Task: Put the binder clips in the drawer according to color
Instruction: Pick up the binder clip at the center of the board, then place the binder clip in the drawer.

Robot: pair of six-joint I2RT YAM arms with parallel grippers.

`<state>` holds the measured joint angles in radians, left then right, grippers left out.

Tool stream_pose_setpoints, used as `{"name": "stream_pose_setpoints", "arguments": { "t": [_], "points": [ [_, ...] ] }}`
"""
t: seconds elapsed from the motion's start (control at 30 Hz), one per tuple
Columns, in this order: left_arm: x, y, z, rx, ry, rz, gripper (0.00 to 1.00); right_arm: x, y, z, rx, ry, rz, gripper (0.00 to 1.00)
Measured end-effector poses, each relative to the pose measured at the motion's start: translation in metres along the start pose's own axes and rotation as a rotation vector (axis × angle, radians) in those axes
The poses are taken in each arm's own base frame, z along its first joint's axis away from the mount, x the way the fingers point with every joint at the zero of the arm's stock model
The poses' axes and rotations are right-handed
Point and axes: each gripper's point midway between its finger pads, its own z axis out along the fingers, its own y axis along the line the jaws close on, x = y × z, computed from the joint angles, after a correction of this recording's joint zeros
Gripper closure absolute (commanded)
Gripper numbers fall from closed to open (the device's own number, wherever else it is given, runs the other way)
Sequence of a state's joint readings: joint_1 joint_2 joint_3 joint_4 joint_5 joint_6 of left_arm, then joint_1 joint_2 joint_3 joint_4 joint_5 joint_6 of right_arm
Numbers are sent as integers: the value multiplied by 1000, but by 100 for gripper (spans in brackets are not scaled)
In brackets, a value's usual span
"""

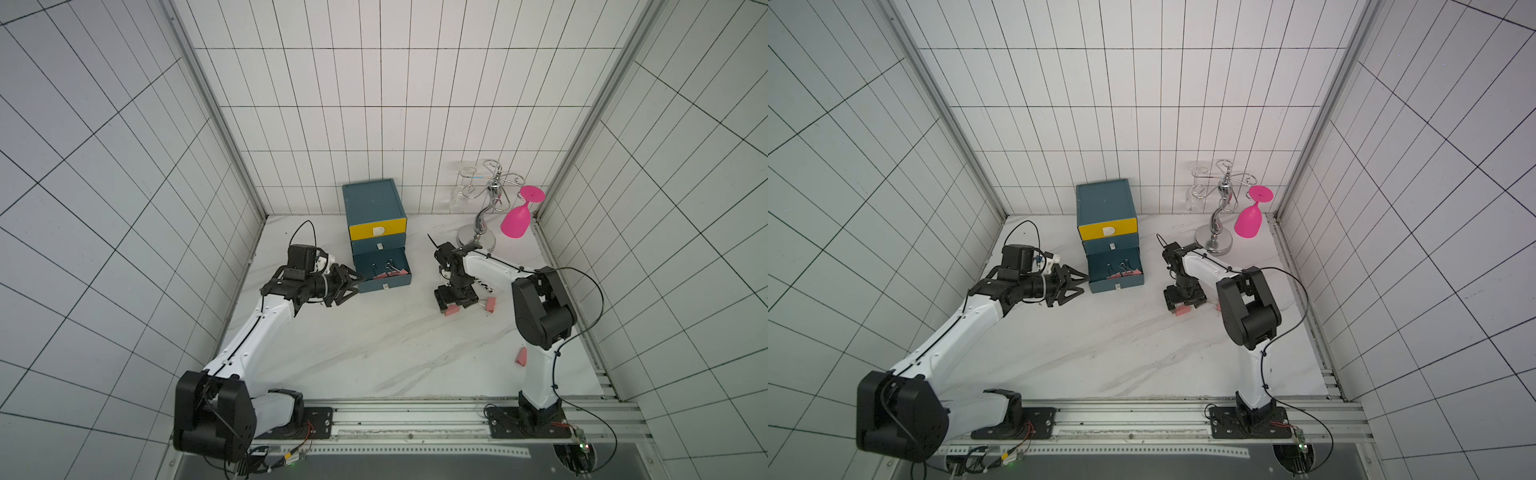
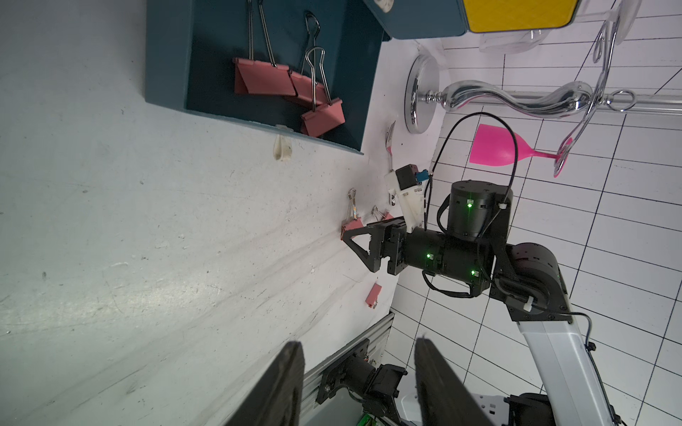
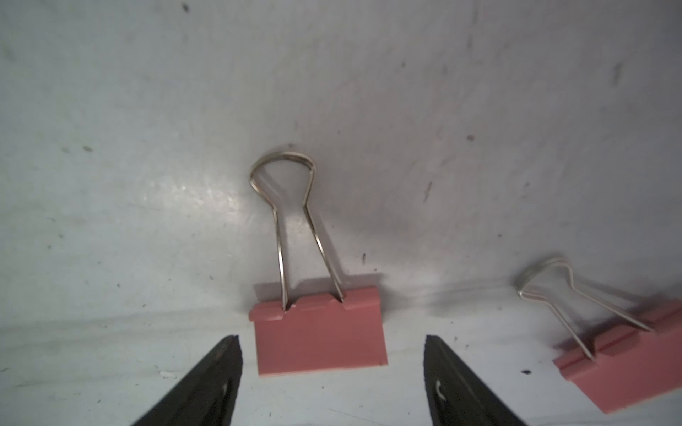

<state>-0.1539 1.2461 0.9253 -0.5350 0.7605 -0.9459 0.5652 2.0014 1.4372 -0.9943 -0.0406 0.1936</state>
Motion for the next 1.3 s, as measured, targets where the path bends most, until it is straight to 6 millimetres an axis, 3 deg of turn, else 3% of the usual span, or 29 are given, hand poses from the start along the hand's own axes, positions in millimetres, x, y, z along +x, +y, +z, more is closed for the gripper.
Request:
{"name": "stream_pose_setpoints", "arguments": {
  "t": [0.27, 0.47, 0.63, 0.73, 0.87, 1.1, 1.3],
  "points": [
    [-1, 1, 0, -1, -1, -2, 48, 2, 0, 8, 4, 25, -7, 35],
    [-2, 1, 0, -3, -2, -6, 48, -1, 2, 5, -7, 16, -7, 48],
    [-2, 2, 0, -3, -4, -7, 48, 0, 7, -1, -26, 10, -3, 52],
    [-3, 2, -1, -3, -7, -8, 48, -5, 14, -20, -48, -33, 1, 52],
    [-6, 3, -3, -2, -16, -14, 48, -26, 31, -67, -98, -158, 4, 52],
    [-11, 4, -6, -1, -33, -22, 48, -62, 81, -138, -245, -336, 4, 51],
    [-13, 4, -12, 7, -49, -20, 48, -103, 133, -162, -410, -399, 41, 46]
  ]
}}
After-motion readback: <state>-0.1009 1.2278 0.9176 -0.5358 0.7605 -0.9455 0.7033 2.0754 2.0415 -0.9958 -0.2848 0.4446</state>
